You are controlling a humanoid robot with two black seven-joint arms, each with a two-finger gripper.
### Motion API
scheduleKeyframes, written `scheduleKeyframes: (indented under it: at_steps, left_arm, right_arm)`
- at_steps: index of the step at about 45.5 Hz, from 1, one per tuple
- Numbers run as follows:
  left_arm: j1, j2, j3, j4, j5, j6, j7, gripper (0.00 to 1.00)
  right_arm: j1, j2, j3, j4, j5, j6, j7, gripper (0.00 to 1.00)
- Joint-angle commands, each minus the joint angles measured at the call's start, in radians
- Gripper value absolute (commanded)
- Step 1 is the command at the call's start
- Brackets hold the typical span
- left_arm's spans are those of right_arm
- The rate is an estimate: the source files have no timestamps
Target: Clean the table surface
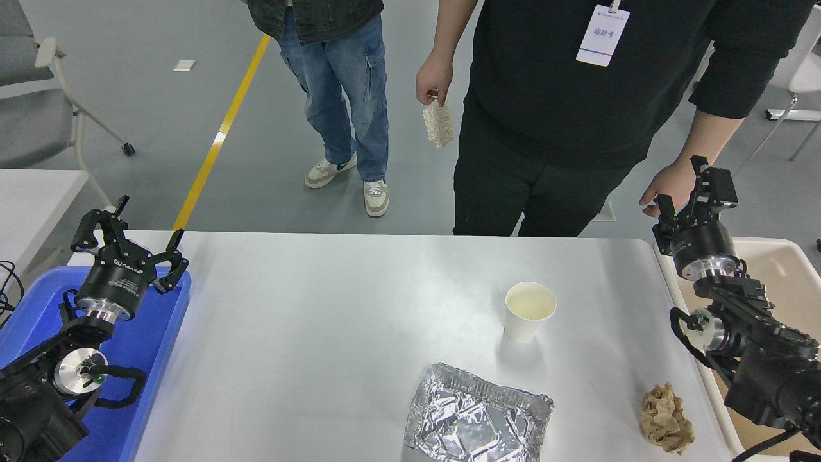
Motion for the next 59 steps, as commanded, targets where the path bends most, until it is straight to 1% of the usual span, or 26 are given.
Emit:
scheduleKeyframes:
  at_steps: [1, 59]
  left_arm:
    - [0.0, 0.0, 0.0, 0.0, 0.0, 0.0, 0.0, 1.0]
    - [0.0, 0.0, 0.0, 0.0, 0.0, 0.0, 0.0, 1.0]
  right_arm:
    - [0.0, 0.001, -0.001, 0.0, 0.0, 0.0, 0.0, 0.98]
    - [0.001, -0.012, -0.005, -0.011, 0.003, 0.003, 0.002, 0.98]
